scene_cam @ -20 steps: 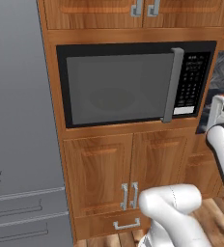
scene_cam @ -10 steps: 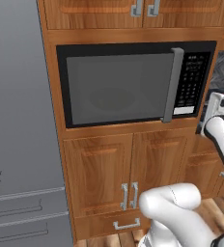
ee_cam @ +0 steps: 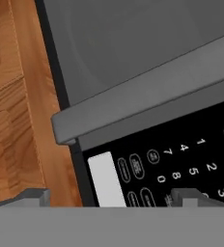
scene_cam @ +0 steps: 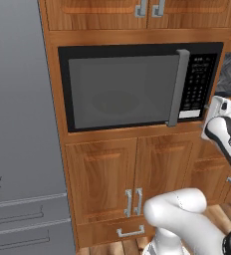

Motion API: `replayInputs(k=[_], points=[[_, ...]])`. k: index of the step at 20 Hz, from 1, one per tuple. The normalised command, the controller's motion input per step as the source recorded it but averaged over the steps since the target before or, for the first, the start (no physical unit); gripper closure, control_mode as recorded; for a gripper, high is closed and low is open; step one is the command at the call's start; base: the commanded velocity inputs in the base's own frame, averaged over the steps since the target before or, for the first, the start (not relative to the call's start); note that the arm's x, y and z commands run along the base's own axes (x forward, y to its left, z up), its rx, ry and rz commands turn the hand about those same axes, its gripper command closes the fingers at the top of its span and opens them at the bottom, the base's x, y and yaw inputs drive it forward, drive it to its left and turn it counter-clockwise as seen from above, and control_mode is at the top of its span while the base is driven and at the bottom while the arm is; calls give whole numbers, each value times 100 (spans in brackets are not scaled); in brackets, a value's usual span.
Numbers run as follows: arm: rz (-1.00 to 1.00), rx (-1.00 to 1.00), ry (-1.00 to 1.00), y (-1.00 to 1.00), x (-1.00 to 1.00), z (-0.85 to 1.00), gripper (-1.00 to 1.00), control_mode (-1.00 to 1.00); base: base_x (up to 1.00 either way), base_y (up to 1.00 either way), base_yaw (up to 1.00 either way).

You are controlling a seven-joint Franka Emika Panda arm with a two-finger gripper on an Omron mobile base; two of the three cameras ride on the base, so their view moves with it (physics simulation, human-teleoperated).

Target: Remove the orange from the bowl and place it on the small plate. Then place the bowl with only the shrimp in the microwave, close the door, and press the start button to microwave the shrimp.

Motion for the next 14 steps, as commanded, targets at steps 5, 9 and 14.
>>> replayInputs(k=[5, 9, 14], points=[[0, 4, 0, -3, 20, -11, -100, -100, 0, 0, 0], [0, 5, 0, -10, 18, -1, -100, -100, 0, 0, 0], [0, 5, 0, -11, 20, -7, -100, -100, 0, 0, 0]])
